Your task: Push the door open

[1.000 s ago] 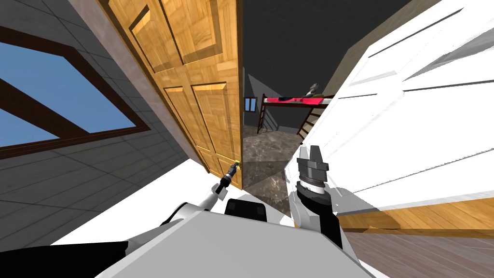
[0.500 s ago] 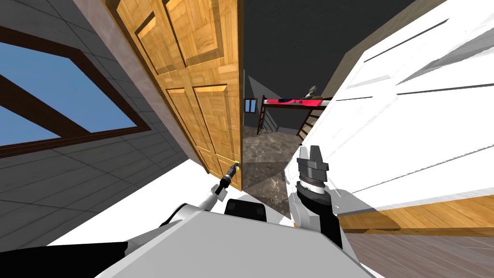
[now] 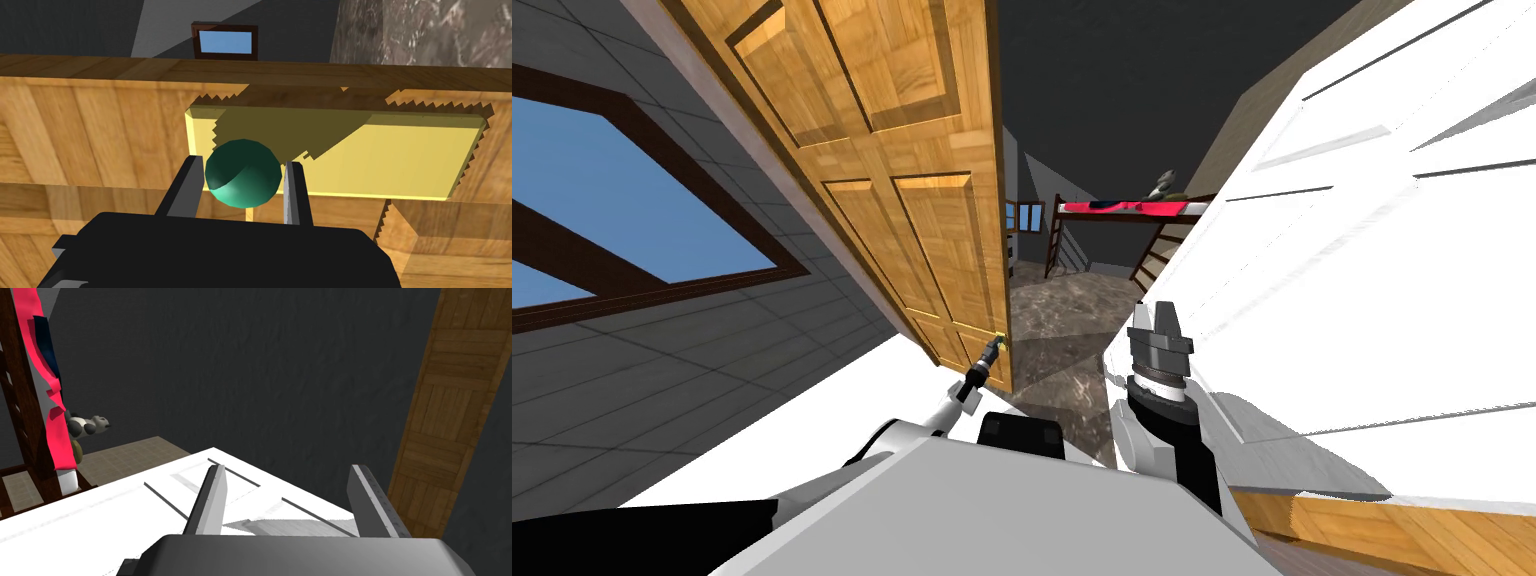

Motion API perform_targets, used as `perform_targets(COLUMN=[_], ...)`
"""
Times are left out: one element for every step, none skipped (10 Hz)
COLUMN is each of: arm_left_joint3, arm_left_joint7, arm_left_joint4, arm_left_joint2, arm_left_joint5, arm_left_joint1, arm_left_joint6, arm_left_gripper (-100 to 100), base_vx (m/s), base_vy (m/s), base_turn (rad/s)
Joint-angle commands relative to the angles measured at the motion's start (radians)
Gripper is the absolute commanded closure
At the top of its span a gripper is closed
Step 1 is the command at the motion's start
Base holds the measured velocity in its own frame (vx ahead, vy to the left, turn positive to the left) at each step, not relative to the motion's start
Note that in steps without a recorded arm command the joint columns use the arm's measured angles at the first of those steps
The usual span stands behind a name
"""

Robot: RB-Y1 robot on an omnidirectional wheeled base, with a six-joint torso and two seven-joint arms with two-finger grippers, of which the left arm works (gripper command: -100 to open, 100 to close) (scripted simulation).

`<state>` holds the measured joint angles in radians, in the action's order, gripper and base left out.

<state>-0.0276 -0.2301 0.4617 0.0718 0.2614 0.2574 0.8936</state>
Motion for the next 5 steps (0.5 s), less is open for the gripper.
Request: perform_targets(arm_left_joint3=[-0.019,-0.019,-0.019,-0.037,-0.037], arm_left_joint7=[0.006,0.006,0.006,0.019,0.019], arm_left_joint4=[0.024,0.024,0.024,0.025,0.056], arm_left_joint2=[0.015,0.015,0.015,0.020,0.020], arm_left_joint5=[-0.014,-0.014,-0.014,-0.029,-0.029], arm_left_joint1=[-0.010,-0.010,-0.010,-0.011,-0.011], arm_left_joint6=[-0.014,-0.014,-0.014,-0.017,-0.017], arm_left_gripper=[100,100,100,100,100], base_vx=[0.154,0.125,0.039,0.132,0.149], base_vy=[-0.067,-0.060,-0.023,-0.061,-0.080], base_turn=[0.025,0.021,0.001,0.056,0.096])
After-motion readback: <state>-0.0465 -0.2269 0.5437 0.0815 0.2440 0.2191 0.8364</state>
